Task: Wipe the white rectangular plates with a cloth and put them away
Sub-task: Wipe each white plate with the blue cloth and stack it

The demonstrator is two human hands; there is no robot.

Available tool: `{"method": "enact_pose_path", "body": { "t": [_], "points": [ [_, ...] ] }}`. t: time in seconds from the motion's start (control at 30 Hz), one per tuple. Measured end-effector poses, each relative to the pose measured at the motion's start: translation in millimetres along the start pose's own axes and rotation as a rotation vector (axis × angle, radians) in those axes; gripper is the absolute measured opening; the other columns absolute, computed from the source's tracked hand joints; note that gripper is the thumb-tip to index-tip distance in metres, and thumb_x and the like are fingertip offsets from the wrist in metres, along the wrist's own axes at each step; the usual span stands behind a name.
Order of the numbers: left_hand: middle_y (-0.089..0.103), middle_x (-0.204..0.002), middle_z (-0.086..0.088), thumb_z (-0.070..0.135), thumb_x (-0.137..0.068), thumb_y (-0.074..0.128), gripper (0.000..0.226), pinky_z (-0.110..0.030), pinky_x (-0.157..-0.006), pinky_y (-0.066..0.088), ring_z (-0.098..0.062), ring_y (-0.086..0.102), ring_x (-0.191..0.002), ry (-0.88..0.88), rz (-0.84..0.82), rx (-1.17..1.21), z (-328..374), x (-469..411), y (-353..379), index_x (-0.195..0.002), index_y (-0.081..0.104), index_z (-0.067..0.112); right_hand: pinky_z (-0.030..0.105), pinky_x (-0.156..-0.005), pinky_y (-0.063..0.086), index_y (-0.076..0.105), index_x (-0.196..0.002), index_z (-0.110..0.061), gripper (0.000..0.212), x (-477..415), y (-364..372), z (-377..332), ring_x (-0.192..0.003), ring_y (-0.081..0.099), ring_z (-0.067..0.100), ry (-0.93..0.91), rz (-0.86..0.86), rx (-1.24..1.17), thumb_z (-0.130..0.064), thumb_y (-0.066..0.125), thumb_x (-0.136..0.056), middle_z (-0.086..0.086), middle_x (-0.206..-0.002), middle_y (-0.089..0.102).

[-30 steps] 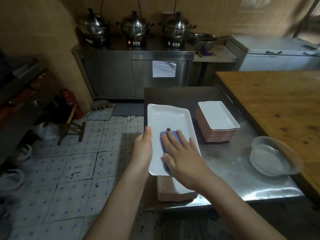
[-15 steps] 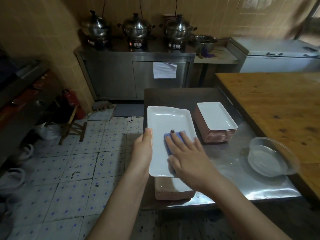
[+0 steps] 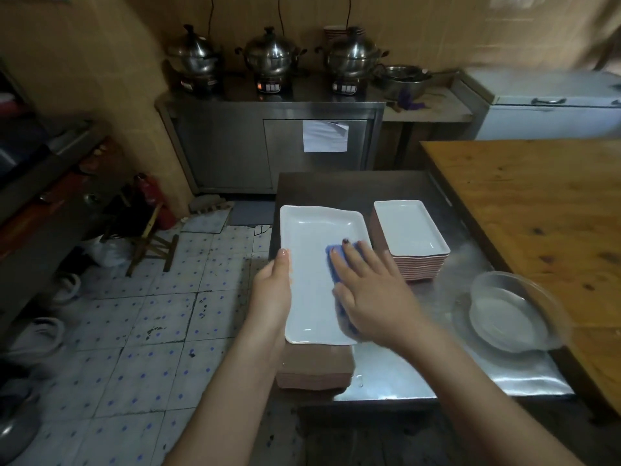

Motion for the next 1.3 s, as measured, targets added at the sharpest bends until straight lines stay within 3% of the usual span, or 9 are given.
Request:
{"method": "enact_pose_path", "body": {
  "t": [0.23, 0.37, 0.47, 0.57, 0.7, 0.83, 1.0, 1.2, 1.3],
  "points": [
    [0.065, -0.081, 0.005, 0.036, -0.098, 0.041, 0.026, -0.029, -0.071, 0.052, -0.014, 0.063, -0.077, -0.044, -0.017, -0.058, -21.3, 20.7, 34.1, -0.088, 0.061, 0.024, 0.038, -0.113, -0.016, 0.0, -0.151, -0.029, 0.053, -6.8, 1.0, 7.8, -0.145, -0.016, 0.016, -0.003, 0.003, -0.112, -0.038, 0.016, -0.102, -0.006, -0.16, -0.01],
    [0.07, -0.071, 0.001, 0.036, -0.098, 0.042, 0.033, -0.021, -0.05, 0.052, -0.015, 0.067, -0.06, -0.051, 0.012, -0.027, -18.6, 29.2, 39.3, -0.085, 0.064, 0.016, 0.041, -0.114, -0.014, 0.002, -0.152, -0.027, 0.053, -6.8, -8.2, 42.1, -0.147, -0.01, 0.019, 0.126, 0.061, -0.001, -0.037, 0.014, -0.101, -0.002, -0.161, -0.002],
    [0.069, -0.068, 0.001, 0.033, -0.099, 0.041, 0.033, -0.016, -0.039, 0.047, -0.009, 0.065, -0.049, -0.026, 0.058, -0.001, -14.2, 31.8, 38.1, -0.088, 0.064, 0.012, 0.039, -0.112, -0.016, -0.004, -0.151, -0.026, 0.056, 19.3, 2.3, 34.9, -0.146, -0.014, 0.021, 0.065, 0.036, -0.029, -0.037, 0.014, -0.1, 0.0, -0.16, -0.006],
    [0.067, -0.075, -0.002, 0.034, -0.1, 0.038, 0.033, -0.016, -0.041, 0.047, -0.013, 0.063, -0.057, -0.034, 0.081, -0.02, -18.6, 34.7, 39.5, -0.099, 0.063, 0.012, 0.038, -0.116, -0.007, -0.003, -0.151, -0.024, 0.056, 28.8, 13.6, 13.8, -0.145, -0.016, 0.023, -0.086, -0.068, -0.172, -0.033, 0.018, -0.1, 0.002, -0.16, -0.01],
    [0.066, -0.077, -0.003, 0.034, -0.099, 0.039, 0.034, -0.022, -0.053, 0.048, -0.017, 0.063, -0.065, -0.029, 0.099, -0.019, -23.6, 39.5, 45.4, -0.1, 0.064, 0.011, 0.034, -0.118, -0.001, 0.007, -0.152, -0.025, 0.052, 12.6, -1.4, 22.9, -0.146, -0.011, 0.019, -0.092, -0.078, -0.322, -0.034, 0.022, -0.103, 0.0, -0.16, -0.006],
    [0.067, -0.066, 0.002, 0.035, -0.098, 0.041, 0.033, -0.014, -0.036, 0.043, -0.008, 0.063, -0.046, -0.007, 0.089, 0.022, -20.3, 41.2, 48.2, -0.08, 0.063, 0.018, 0.03, -0.118, 0.009, 0.016, -0.151, -0.017, 0.053, 14.5, -14.0, 31.7, -0.146, 0.007, 0.021, -0.018, 0.104, -0.323, -0.033, 0.029, -0.102, 0.004, -0.16, 0.007],
    [0.07, -0.077, -0.002, 0.039, -0.098, 0.04, 0.034, -0.018, -0.044, 0.048, -0.015, 0.067, -0.062, -0.011, 0.066, 0.023, -24.8, 38.8, 44.7, -0.088, 0.064, 0.018, 0.028, -0.095, 0.035, 0.051, -0.126, -0.009, 0.033, 21.1, -19.9, 36.4, -0.119, 0.047, 0.025, 0.13, 0.231, -0.375, -0.026, 0.042, -0.098, 0.007, -0.131, 0.052],
    [0.071, -0.073, 0.002, 0.04, -0.097, 0.042, 0.033, -0.021, -0.047, 0.048, -0.014, 0.068, -0.062, 0.01, 0.072, 0.002, -29.1, 36.8, 32.2, -0.081, 0.064, 0.021, 0.03, -0.085, 0.044, 0.053, -0.129, -0.013, 0.047, 23.6, -12.5, 44.2, -0.111, 0.053, 0.02, 0.367, 0.192, -0.646, -0.027, 0.067, -0.087, 0.003, -0.128, 0.055],
    [0.069, -0.073, 0.009, 0.04, -0.097, 0.042, 0.032, -0.019, -0.049, 0.047, -0.008, 0.067, -0.065, 0.009, 0.075, 0.014, -32.8, 36.8, 23.4, -0.08, 0.063, 0.024, 0.025, -0.066, 0.041, 0.059, -0.114, -0.007, 0.042, 20.6, -5.6, 41.8, -0.086, 0.051, 0.016, 0.428, 0.114, -0.696, -0.029, 0.073, -0.081, 0.005, -0.112, 0.061]
  ]
}}
Point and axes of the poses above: each hand's wrist, its own x-axis away from the middle knuckle, its own y-axis out of the palm, z = x × y, the point moved 6 cm from there along -x, towards the middle knuckle
